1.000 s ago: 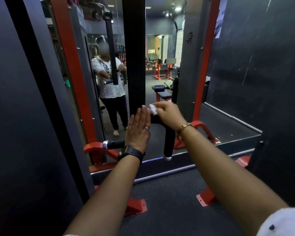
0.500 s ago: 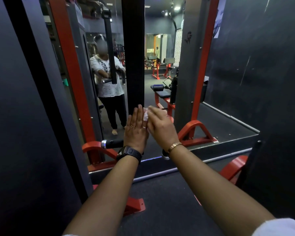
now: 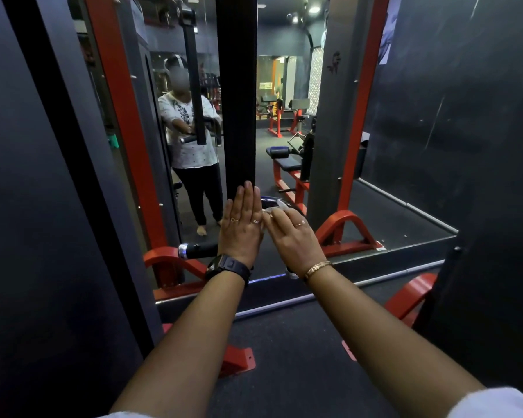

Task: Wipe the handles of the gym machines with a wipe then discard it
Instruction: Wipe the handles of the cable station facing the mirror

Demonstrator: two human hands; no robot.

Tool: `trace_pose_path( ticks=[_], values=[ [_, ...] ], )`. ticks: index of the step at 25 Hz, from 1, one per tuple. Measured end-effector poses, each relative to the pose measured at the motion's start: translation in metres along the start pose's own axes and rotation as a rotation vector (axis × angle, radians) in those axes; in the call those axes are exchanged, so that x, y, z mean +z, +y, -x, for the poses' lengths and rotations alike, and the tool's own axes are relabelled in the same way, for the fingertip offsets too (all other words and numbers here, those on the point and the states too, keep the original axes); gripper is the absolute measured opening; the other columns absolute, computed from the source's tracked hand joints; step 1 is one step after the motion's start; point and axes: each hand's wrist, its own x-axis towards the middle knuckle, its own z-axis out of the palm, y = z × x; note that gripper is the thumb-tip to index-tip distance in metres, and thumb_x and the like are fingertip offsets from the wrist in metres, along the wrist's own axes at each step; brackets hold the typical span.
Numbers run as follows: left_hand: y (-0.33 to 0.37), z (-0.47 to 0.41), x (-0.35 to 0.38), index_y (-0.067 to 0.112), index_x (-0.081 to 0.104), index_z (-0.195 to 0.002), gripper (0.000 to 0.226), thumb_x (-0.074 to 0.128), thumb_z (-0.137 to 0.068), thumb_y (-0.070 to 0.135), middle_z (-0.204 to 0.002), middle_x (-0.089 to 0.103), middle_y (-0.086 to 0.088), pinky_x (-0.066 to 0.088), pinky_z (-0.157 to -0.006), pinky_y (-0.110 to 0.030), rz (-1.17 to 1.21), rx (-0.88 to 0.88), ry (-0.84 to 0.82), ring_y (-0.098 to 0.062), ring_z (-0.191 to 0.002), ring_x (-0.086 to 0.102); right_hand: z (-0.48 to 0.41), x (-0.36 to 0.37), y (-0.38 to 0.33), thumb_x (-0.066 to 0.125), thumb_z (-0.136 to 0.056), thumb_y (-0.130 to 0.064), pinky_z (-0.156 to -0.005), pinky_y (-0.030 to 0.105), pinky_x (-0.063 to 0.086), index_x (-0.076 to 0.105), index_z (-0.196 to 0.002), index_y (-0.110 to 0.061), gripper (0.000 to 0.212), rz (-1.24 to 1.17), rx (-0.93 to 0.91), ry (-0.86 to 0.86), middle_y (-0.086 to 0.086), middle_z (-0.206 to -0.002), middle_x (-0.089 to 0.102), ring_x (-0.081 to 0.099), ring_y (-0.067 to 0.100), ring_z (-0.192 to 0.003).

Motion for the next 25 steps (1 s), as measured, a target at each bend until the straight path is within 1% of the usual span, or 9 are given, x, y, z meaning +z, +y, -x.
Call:
trace_pose_path(
  ticks=[5,7,10,13,15,18,21,23,25],
  values=[
    [-0.003,0.001,0.001,0.009,-0.034,-0.141,0.111,0.060,-0.084,0.018,-0.144,-0.047,-0.008,-0.010,-0.114,-0.036,0.038,0.021,0.019,-0.019,-0.136,-0.039,0.055,-0.002,-0.006,0.049,-0.087,-0.002,-0.074,0.035,0.056,0.065,-0.111,0.006,0.030,0.078,0.075,-0.105,0.015,-0.094,0.066,0.065,0.029,-0.084],
    [-0.003,0.001,0.001,0.014,-0.034,-0.142,0.116,0.064,-0.080,0.017,-0.145,-0.046,-0.007,-0.010,-0.114,-0.037,0.054,0.033,0.013,-0.020,-0.136,-0.038,0.045,-0.002,-0.011,0.054,-0.083,0.000,-0.077,0.035,0.056,0.063,-0.115,0.007,0.034,0.069,0.097,-0.129,0.016,-0.099,0.063,0.060,0.029,-0.087],
    [-0.001,0.003,0.003,0.016,-0.032,-0.143,0.115,0.064,-0.079,0.019,-0.145,-0.045,-0.011,-0.010,-0.114,-0.038,-0.003,0.043,0.042,-0.023,-0.136,-0.038,0.025,-0.004,-0.009,0.059,-0.071,0.000,-0.067,0.032,0.053,0.061,-0.119,0.002,0.048,0.136,0.203,-0.157,0.014,-0.109,0.050,0.044,0.025,-0.086],
    [0.001,0.005,0.006,0.014,-0.030,-0.144,0.100,0.050,-0.085,0.012,-0.146,-0.043,-0.014,-0.010,-0.113,-0.040,-0.059,0.099,0.116,-0.027,-0.136,-0.038,0.044,-0.003,-0.013,0.063,-0.072,0.000,-0.060,0.027,0.051,0.063,-0.119,0.003,0.047,0.200,0.167,-0.247,0.012,-0.106,0.050,0.053,0.021,-0.076],
    [0.008,0.007,0.007,0.011,-0.026,-0.146,0.083,0.032,-0.087,0.003,-0.149,-0.038,-0.015,-0.007,-0.113,-0.041,-0.159,0.259,0.151,-0.029,-0.138,-0.036,0.062,0.001,-0.024,0.052,-0.076,-0.001,-0.059,0.027,0.051,0.069,-0.108,0.000,0.036,0.211,0.095,-0.337,0.014,-0.107,0.053,0.058,0.019,-0.071],
    [0.020,0.013,0.007,0.010,-0.019,-0.148,0.062,0.011,-0.094,0.006,-0.156,-0.023,-0.012,-0.008,-0.113,-0.041,-0.208,0.392,0.086,-0.028,-0.138,-0.035,0.057,0.005,-0.030,0.039,-0.081,-0.005,-0.067,0.029,0.051,0.071,-0.099,-0.003,0.036,0.211,0.114,-0.452,0.009,-0.100,0.064,0.060,0.022,-0.081],
    [0.022,0.013,0.006,0.011,-0.010,-0.150,0.061,0.017,-0.096,0.017,-0.158,0.006,0.002,-0.003,-0.115,-0.039,-0.166,0.389,0.118,-0.024,-0.142,-0.028,0.042,0.002,-0.020,0.042,-0.080,-0.005,-0.059,0.030,0.048,0.064,-0.096,-0.005,0.027,0.189,0.252,-0.352,0.007,-0.091,0.057,0.052,0.023,-0.077],
    [0.019,0.012,0.006,0.013,-0.006,-0.151,0.068,0.027,-0.091,0.013,-0.156,0.009,0.006,-0.002,-0.115,-0.038,-0.145,0.410,0.144,-0.022,-0.146,-0.013,0.053,0.000,-0.023,0.049,-0.077,-0.009,-0.053,0.029,0.046,0.069,-0.087,-0.006,0.023,0.205,0.200,-0.363,0.007,-0.089,0.060,0.055,0.022,-0.072],
    [0.017,0.011,0.002,0.015,0.003,-0.151,0.075,0.038,-0.085,0.012,-0.156,0.010,0.006,0.000,-0.116,-0.038,-0.141,0.414,0.139,-0.016,-0.147,0.006,0.068,-0.002,-0.032,0.070,-0.069,-0.015,-0.052,0.028,0.049,0.074,-0.078,-0.005,0.014,0.178,0.117,-0.457,0.007,-0.089,0.067,0.061,0.021,-0.070]
  ],
)
